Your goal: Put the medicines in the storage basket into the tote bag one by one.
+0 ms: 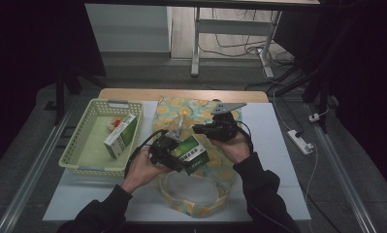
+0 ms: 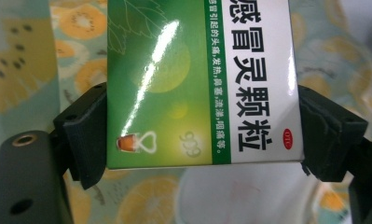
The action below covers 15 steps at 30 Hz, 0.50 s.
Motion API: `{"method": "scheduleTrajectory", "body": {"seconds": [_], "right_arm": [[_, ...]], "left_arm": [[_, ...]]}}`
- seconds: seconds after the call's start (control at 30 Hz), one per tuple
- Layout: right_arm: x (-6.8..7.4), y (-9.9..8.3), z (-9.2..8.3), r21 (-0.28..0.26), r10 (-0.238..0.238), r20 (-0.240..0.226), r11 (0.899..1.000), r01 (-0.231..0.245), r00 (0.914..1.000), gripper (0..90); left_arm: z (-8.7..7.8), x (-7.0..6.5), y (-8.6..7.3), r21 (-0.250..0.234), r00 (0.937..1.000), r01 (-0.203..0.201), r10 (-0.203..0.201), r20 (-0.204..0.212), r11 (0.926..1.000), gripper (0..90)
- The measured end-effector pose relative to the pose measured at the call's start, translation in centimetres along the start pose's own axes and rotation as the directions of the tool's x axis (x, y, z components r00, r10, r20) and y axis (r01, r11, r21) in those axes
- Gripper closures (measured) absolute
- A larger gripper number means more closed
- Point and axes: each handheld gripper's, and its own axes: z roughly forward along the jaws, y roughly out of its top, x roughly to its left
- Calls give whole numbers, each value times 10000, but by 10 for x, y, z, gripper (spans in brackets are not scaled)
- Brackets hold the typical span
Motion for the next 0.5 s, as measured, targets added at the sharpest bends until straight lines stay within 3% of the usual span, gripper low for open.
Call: {"method": "scheduleTrajectory", "body": {"seconds": [0.27,0.5], "right_arm": [[1,-1,1,12,12,-28,10000,-12,10000,900],[0,-2,4,95,34,-39,9999,-34,10000,900]], "left_arm": [[14,14,9,-23,9979,382,-383,-532,9993,170],[24,26,11,-166,9901,916,-928,-1056,9957,169]]}}
